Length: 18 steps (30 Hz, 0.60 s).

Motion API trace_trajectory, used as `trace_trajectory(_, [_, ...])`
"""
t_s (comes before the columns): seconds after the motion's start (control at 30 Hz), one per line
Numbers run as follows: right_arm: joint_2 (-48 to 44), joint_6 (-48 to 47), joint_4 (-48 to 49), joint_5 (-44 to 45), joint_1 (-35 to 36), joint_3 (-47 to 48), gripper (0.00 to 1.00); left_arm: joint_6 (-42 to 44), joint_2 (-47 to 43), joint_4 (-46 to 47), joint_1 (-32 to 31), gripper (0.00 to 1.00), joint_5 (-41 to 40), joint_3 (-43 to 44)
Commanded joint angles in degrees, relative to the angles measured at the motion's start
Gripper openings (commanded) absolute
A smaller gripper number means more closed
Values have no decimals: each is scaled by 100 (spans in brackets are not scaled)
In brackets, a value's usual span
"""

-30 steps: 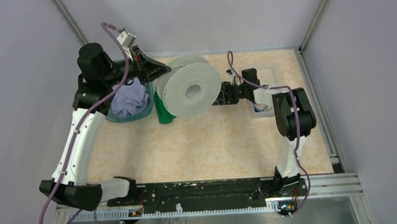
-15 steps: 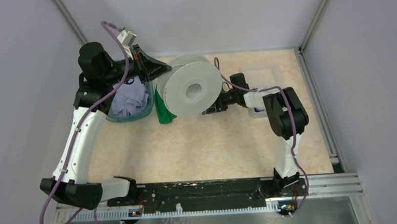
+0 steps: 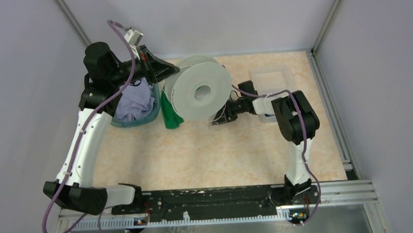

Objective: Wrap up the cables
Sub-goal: Wrap the cable around the cable reel.

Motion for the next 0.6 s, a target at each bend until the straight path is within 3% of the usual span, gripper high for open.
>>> trace_trajectory(0.0, [84, -182, 66, -158, 173, -84, 48, -207, -6, 424, 9, 0, -81, 388])
trace_trajectory(0.43, [68, -391, -200, -229, 355, -49, 48, -165, 24, 353, 4, 0, -519, 475])
trace_trajectory(0.57, [89, -449, -286, -255, 364, -45, 43, -134, 49, 334, 9, 0, -638, 510])
